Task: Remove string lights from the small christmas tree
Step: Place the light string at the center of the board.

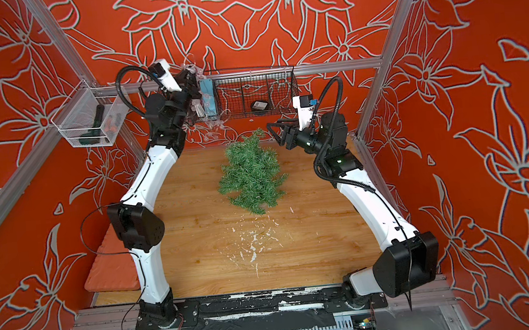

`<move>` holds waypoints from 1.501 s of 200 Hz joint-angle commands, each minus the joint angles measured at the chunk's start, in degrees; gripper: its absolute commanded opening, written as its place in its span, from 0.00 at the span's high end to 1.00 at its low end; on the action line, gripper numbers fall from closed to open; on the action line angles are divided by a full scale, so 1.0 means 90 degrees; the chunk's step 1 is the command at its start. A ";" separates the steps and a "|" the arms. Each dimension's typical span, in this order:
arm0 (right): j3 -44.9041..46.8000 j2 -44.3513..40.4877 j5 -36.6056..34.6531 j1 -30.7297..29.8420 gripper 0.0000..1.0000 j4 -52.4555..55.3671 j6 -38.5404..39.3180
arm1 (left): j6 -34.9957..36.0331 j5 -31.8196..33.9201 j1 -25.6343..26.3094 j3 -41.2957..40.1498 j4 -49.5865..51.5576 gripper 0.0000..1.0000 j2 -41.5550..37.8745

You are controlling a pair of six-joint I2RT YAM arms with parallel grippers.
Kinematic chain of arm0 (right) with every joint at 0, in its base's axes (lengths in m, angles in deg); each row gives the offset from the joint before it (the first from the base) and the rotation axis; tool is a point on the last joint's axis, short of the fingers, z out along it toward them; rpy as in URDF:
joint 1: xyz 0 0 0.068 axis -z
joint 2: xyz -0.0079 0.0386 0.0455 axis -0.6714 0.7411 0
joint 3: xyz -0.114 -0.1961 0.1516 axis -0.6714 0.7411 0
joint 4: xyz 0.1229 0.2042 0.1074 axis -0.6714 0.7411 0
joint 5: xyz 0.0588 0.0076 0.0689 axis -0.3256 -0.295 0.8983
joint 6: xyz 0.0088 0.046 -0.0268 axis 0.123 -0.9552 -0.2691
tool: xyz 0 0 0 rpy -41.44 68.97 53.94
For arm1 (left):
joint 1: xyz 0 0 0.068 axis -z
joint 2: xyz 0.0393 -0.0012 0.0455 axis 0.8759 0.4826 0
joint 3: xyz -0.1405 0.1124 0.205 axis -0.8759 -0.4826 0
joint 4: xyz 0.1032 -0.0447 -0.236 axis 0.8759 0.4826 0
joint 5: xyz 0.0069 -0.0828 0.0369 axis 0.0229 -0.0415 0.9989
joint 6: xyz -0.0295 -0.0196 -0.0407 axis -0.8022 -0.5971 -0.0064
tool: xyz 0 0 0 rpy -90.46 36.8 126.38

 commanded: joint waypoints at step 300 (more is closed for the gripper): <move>0.3085 -0.3519 -0.1274 -0.0024 0.41 0.1158 -0.0420 | -0.2485 0.0756 0.2937 -1.0319 0.2528 0.94 -0.8372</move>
